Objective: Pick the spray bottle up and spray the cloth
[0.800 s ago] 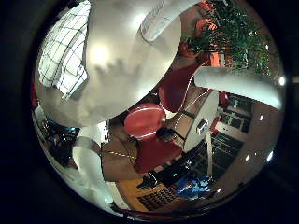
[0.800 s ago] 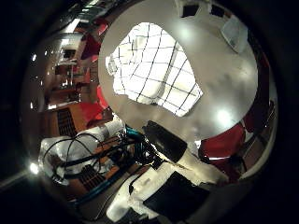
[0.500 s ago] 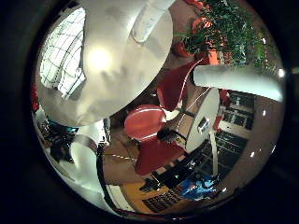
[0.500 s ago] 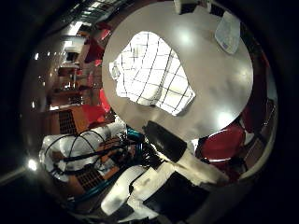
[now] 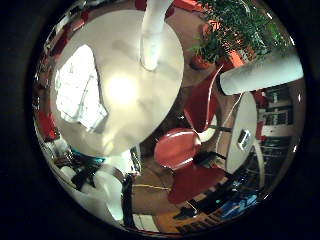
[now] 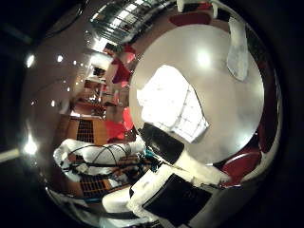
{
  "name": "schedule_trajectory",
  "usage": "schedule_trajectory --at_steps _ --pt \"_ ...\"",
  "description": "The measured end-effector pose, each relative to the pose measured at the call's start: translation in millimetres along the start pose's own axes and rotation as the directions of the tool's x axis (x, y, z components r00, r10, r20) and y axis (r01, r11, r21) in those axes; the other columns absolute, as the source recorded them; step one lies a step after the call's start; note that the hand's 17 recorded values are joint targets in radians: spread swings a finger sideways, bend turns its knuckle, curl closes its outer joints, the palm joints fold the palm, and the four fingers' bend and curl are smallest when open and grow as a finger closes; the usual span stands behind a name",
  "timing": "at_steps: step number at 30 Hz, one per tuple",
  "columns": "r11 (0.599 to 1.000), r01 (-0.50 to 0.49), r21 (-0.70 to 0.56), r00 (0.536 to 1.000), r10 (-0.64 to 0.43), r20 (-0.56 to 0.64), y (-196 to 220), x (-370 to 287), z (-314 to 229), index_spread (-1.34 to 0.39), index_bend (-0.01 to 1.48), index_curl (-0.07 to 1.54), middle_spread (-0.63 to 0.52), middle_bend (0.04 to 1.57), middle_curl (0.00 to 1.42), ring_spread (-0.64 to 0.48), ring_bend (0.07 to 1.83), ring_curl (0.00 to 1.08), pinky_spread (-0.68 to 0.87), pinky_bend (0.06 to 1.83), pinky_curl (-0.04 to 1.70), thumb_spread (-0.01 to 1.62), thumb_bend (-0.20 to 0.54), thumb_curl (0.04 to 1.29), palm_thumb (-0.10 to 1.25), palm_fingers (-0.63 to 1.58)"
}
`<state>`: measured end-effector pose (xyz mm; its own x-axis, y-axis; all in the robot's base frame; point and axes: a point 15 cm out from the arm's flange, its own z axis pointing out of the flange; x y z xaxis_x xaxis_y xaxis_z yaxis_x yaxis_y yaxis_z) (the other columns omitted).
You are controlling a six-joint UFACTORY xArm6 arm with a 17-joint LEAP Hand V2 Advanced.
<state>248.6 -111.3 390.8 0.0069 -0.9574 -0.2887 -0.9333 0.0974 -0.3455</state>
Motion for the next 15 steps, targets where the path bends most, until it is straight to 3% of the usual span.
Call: schedule_trajectory --at_steps 9,12,15 --pt "0.970 -0.163 0.178 0.984 0.146 0.104 -5 49 -15 -0.30 0.16 0.29 -0.07 0.38 0.42 0.04 0.63 0.29 0.39 0.36 0.28 1.16 -0.018 0.27 0.45 0.38" --pt "0.941 -0.240 0.240 0.967 0.209 0.148 -4 70 -22 -0.29 0.16 0.29 -0.07 0.41 0.43 0.03 0.65 0.29 0.39 0.36 0.27 1.16 -0.014 0.28 0.46 0.38" --pt "0.885 -0.332 0.328 0.940 0.280 0.196 -2 96 -35 -0.27 0.16 0.29 -0.07 0.42 0.44 0.01 0.69 0.30 0.38 0.37 0.27 1.15 -0.016 0.28 0.49 0.37"
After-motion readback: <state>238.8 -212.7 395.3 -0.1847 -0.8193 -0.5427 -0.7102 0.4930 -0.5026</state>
